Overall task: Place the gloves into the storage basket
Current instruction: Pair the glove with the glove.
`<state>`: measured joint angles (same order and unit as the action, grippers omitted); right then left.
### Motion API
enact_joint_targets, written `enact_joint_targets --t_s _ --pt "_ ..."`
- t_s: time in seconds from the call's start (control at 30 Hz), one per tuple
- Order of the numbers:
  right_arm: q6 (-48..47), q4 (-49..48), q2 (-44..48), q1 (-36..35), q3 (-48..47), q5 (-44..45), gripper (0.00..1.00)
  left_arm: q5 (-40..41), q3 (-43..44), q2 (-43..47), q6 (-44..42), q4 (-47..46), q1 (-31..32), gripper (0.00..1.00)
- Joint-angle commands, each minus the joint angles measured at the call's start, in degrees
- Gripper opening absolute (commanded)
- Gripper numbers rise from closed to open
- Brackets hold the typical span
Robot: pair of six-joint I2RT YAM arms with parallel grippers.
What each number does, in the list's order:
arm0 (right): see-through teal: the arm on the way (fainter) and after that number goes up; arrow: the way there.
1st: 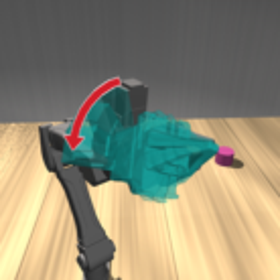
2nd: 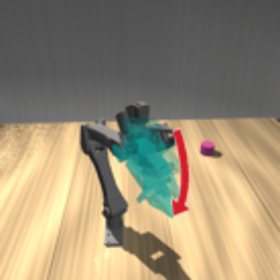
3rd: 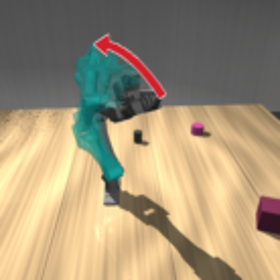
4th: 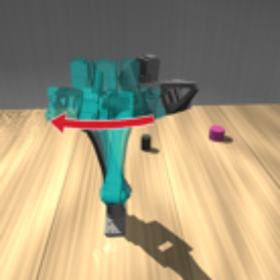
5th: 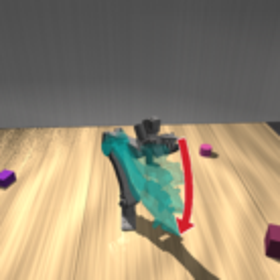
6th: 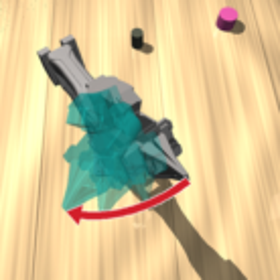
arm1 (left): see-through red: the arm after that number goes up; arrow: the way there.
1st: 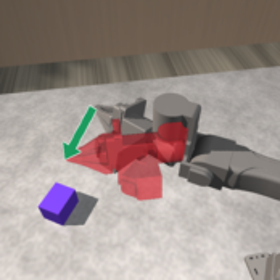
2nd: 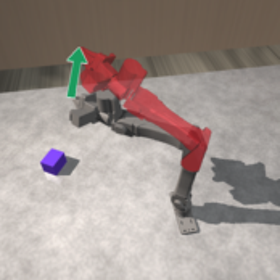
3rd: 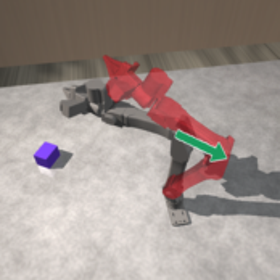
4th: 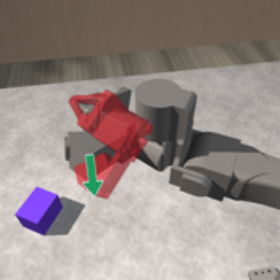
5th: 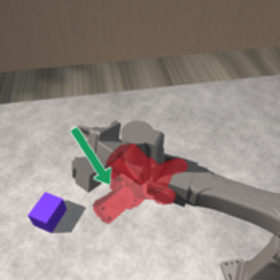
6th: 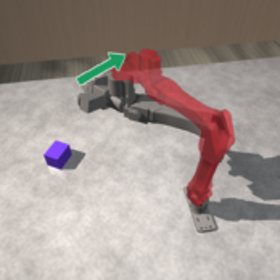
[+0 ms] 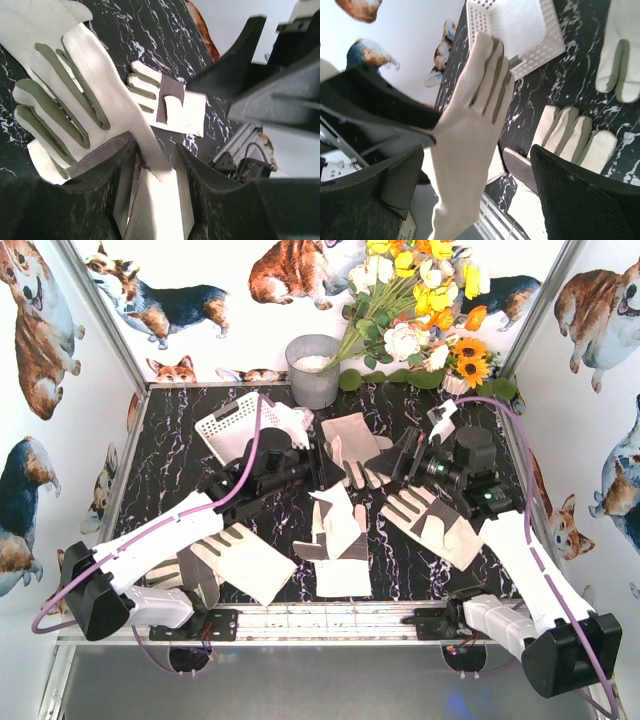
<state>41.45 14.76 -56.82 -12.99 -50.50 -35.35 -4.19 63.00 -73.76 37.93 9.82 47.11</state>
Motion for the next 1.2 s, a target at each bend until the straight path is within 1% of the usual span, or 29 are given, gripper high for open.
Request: enact_joint_targets --t_s 0.0,0.03,0.1,0.23,0.3,0.47,0.57,0.6,0.63,0.7,0.8,0.83,0.87,0.93,1.03,1.1,1.17 --pt "1.13 -10.60 3.40 -0.19 3.51 -8.71 0.90 -1.39 -0.50 1.31 6.67 -1.06 -1.82 0.00" --pt "-0.29 -10.28 3.80 -0.63 4.01 -8.92 0.90 -1.16 -0.92 1.25 8.00 -1.40 -2.22 0.00" --pt "-5.07 -6.40 4.24 -2.32 3.55 -8.01 0.90 -0.88 -1.78 1.17 10.06 -2.27 -2.73 0.00" --pt "-14.62 3.23 3.33 -9.77 0.87 -1.66 0.90 -0.10 -2.85 0.94 11.51 -3.26 -2.99 0.00" --pt "-15.84 4.76 2.41 -12.99 0.60 0.27 0.89 0.11 -3.26 0.90 12.14 -3.57 -2.95 0.00" --pt "-15.94 4.67 0.88 -17.78 1.85 3.33 0.85 1.35 -4.25 1.52 13.16 -3.92 -2.99 0.00" --pt "-16.20 4.86 0.15 -20.90 1.59 6.48 0.77 1.72 -4.84 1.80 13.54 -4.33 -2.97 0.00" --pt "-16.22 4.78 -0.06 -21.58 1.55 7.27 0.70 1.68 -4.96 1.79 13.64 -4.52 -2.99 0.00" --pt "-16.17 4.70 -0.28 -22.15 1.55 8.35 0.66 1.63 -5.07 1.80 13.73 -4.58 -2.99 0.00" --pt "-16.30 4.33 -0.77 -22.98 1.63 9.60 0.44 1.51 -5.21 1.73 14.02 -4.50 -2.99 0.00" --pt "-16.80 4.07 -0.93 -24.07 1.55 12.52 0.07 1.61 -5.96 2.00 15.02 -4.53 -2.99 0.00" --pt "-17.03 3.88 -0.71 -24.43 1.67 13.82 0.00 1.71 -6.33 1.98 15.44 -4.48 -2.95 0.00" --pt "-17.17 3.60 -0.41 -24.83 1.99 15.05 0.00 1.71 -6.72 2.05 15.89 -4.33 -2.99 0.00" --pt "-17.43 2.77 0.37 -25.22 2.67 17.20 0.00 1.57 -7.77 2.18 16.77 -4.24 -2.99 0.12" --pt "-17.69 1.80 1.53 -25.33 3.86 19.54 0.00 1.44 -9.85 2.73 18.16 -4.42 -3.06 0.38" --pt "-18.14 1.84 1.80 -25.33 4.16 20.74 0.00 1.49 -11.02 3.46 19.47 -5.01 -3.10 0.52" --pt "-18.51 1.70 1.76 -25.41 4.25 21.77 0.00 1.34 -12.33 4.04 21.08 -6.46 -3.17 0.63"
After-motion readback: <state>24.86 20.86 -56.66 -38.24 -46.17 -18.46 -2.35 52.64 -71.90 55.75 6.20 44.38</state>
